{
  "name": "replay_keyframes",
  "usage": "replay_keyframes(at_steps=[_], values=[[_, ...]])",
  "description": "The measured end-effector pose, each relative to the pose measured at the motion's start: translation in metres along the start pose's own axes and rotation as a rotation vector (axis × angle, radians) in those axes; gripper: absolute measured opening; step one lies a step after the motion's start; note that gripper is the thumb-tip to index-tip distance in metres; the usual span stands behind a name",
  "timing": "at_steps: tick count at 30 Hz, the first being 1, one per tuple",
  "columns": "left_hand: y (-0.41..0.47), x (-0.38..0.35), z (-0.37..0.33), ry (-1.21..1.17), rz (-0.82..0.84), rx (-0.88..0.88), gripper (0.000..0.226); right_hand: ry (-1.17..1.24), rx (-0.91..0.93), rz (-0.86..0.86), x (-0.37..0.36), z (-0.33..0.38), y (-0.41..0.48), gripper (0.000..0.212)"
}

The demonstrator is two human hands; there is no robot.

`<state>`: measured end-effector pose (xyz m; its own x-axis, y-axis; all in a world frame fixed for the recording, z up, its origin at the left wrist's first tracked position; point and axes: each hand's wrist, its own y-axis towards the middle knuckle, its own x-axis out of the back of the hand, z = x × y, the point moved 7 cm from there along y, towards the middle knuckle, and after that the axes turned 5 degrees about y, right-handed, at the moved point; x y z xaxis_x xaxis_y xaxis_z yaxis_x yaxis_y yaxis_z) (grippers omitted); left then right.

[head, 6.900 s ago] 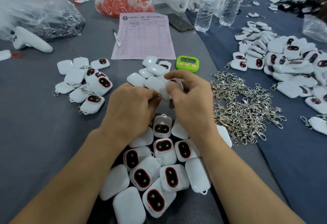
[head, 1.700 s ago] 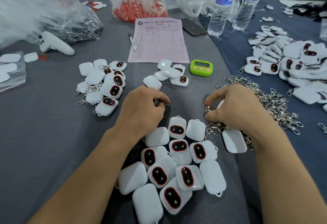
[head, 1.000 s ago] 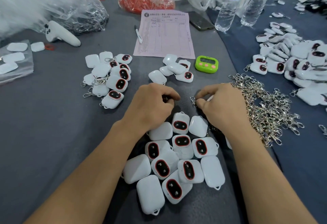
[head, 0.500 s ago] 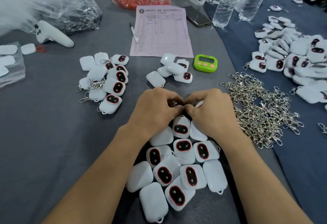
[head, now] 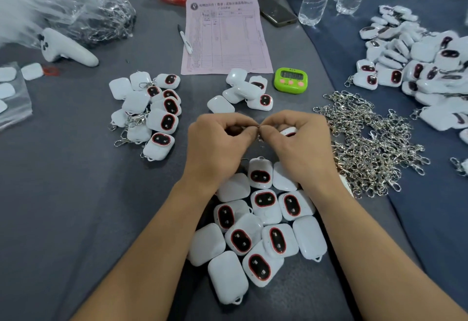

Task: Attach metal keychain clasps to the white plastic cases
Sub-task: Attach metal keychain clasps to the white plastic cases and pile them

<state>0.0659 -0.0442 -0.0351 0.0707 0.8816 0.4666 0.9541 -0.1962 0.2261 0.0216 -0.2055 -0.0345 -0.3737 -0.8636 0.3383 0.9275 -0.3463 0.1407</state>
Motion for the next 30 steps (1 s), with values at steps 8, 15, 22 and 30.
replay_keyframes(at_steps=[8,15,22,30], values=[[0.003,0.0,0.006,-0.185,0.036,0.128,0.01,0.052,-0.019,0.036,-0.006,0.0,0.004,0.011],[-0.002,-0.006,0.0,-0.138,0.111,0.099,0.008,0.032,0.034,0.014,0.002,0.001,0.005,0.014],[-0.001,-0.006,0.005,-0.117,0.101,0.116,0.007,-0.046,0.124,0.015,0.004,0.01,0.001,0.014],[-0.001,-0.002,0.01,-0.257,0.078,0.156,0.015,0.156,-0.026,0.053,-0.001,-0.003,0.003,0.01]])
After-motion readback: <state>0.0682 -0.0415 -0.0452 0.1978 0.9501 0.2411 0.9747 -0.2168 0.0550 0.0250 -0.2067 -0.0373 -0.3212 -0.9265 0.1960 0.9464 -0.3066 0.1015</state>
